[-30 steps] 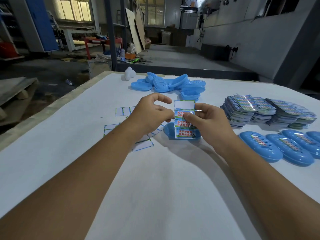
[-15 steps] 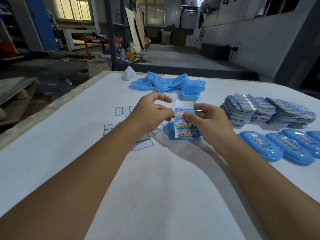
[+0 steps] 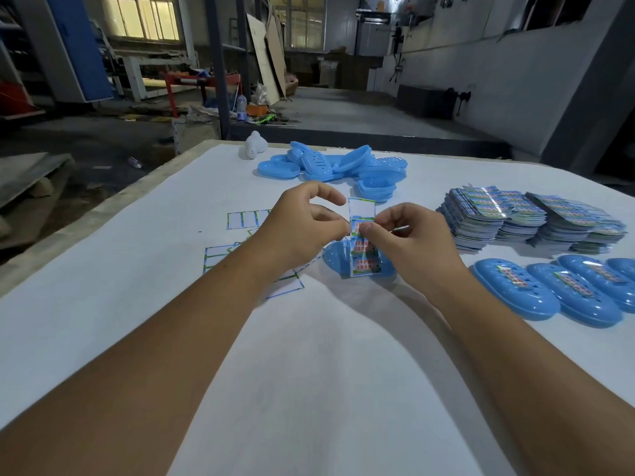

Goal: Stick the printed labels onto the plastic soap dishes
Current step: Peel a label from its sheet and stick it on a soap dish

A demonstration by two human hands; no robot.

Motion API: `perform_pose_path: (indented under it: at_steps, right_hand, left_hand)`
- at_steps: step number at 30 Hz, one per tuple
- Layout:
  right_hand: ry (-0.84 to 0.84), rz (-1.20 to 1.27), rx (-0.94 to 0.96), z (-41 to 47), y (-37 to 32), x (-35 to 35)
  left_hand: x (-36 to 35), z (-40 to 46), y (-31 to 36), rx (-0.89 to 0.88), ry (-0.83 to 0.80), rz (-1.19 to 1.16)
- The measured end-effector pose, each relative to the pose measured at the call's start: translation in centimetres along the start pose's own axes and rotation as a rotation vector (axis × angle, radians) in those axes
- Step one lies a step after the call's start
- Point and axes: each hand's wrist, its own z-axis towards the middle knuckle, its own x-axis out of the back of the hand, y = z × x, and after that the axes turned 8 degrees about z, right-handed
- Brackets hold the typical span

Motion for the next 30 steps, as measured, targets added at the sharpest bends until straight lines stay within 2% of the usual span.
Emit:
perform_pose_path:
  at_steps: [5,10,16,21,30]
  right_hand:
    - [-0.106,0.015,0.013,-0.7,-0.6,-0.4]
    - [-0.089,-0.036,0.001,-0.6,-0.6,-0.6]
    - [-0.088,-0.056,0.006,-0.5,-0.6,-0.6]
    - [-0.128,-0.075,0.026,-0.4,-0.5,-0.6]
    - [-0.056,-0.035,-0.140,0.0,-0.5,-0.1]
  left_hand:
    - [-0.3,0.1,-0.1,-0.030,0.015,0.020]
    - [-0.6,0.2,-0.4,-0.039,0.025,0.043]
    - [-0.8,0.3,-0.7,-0.064,0.115,0.101]
    - [-1.3,0.2,-0.8,-0.074,0.068,0.069]
    - [-0.9,0.7,-1.4,-0.003,0.193,-0.015]
